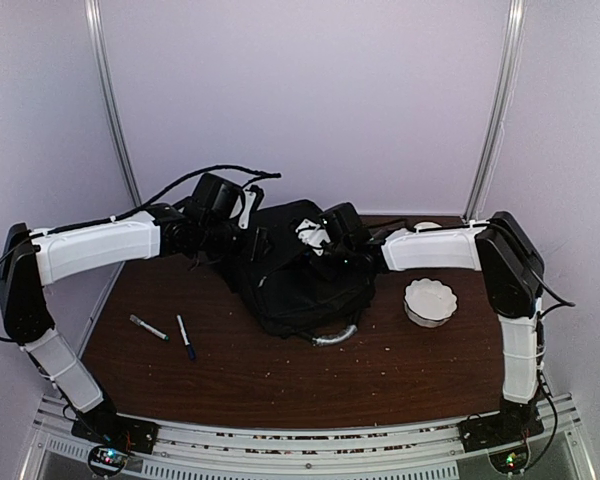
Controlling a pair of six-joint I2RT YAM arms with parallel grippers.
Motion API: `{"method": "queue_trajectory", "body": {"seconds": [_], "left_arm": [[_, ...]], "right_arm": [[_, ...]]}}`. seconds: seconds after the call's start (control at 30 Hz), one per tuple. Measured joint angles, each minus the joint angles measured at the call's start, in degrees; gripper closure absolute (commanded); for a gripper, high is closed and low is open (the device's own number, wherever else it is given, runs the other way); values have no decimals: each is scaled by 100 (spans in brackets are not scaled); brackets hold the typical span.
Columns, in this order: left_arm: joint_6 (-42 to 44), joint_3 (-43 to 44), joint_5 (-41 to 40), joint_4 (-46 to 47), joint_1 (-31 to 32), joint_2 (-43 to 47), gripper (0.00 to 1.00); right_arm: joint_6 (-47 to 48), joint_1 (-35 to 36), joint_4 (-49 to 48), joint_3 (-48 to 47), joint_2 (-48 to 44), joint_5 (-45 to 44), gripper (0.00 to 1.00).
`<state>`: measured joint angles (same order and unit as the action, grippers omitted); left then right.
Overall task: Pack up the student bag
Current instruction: Adjust the pen in the upper front pocket of the bag, then pick up the pen at the center of the board.
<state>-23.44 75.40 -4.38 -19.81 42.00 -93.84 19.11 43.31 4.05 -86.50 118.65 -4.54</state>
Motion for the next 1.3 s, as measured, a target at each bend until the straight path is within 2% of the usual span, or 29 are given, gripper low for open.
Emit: {"method": "queue_trajectory", "body": {"seconds": [0.53,0.7,0.8,1.1,1.3], "left_arm": [[-9,-188,-157,2,0,190,43],[-44,-201,-337,-76,0,256,41],[-103,-229,-514,-219,0,284,40],[-1023,-800,-1351,-1554,-7,745,40],[-1762,-1156,-1720,-2524,-68,852,47]], "right_arm": [[-667,33,358,-337,59,131,81],[-822,33,586,-120,-409,490,72],[-901,26,820,-17,-811,769,71],[-1134,-267,1569,260,-1926,2179,69],[-1266,-656,1836,608,-2297,2992,69]]}}
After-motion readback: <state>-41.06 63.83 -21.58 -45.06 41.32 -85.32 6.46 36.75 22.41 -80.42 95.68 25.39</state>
